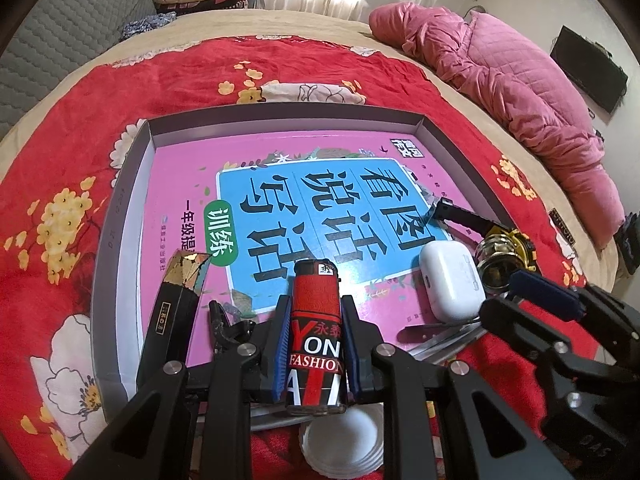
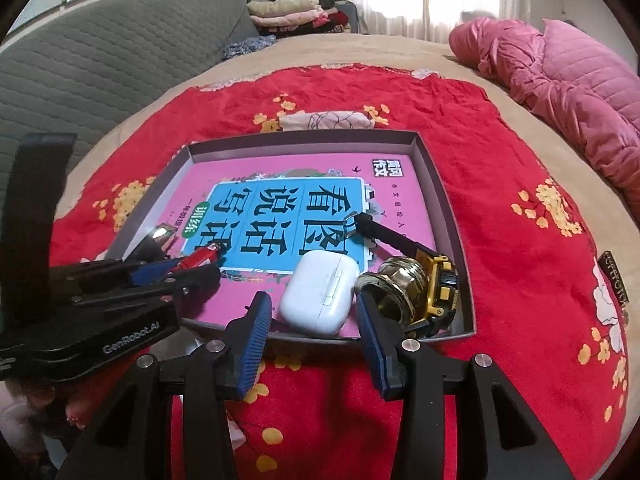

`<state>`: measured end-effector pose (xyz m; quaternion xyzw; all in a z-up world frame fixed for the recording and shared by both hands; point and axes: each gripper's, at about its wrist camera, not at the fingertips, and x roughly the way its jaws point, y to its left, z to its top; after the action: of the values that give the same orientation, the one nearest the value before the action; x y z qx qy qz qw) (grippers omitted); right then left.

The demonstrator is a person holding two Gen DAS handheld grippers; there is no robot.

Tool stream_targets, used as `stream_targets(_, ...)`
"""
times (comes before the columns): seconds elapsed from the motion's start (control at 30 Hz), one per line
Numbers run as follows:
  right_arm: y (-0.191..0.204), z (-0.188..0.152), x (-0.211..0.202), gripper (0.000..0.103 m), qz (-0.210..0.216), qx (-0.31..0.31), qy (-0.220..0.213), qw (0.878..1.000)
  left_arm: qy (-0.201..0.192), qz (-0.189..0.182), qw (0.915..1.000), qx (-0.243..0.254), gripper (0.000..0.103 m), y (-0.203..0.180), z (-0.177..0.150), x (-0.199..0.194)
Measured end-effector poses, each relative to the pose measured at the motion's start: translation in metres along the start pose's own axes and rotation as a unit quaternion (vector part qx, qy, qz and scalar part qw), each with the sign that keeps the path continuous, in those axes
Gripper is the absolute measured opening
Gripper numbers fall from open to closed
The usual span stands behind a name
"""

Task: Organize rigid objects
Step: 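Lower the red can into the box and open the left tool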

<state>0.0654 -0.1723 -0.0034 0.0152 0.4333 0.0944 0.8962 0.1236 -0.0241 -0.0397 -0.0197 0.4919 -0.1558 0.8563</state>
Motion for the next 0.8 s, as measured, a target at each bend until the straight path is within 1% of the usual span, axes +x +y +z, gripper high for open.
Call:
stream_targets(0.2, -0.003, 0.0, -0.006, 0.046, 0.003, 0.007, -0.005, 1.0, -0.003, 0.023, 0.9995, 0.02, 0.023, -0.008, -0.002, 0.001)
stream_targets(0.6, -0.002, -0.001, -0.013, 0.046, 0.0, 0.003, -0.016, 1.0, -0.001, 0.016, 0.9998, 0.008, 0.023, -0.005, -0.003, -0.001)
stream_targets(0.8, -0.002, -0.002, -0.014, 0.047, -0.004, 0.001, -0.015, 1.0, 0.0, 0.014, 0.9998, 0.01, 0.023, -0.005, -0.003, -0.001)
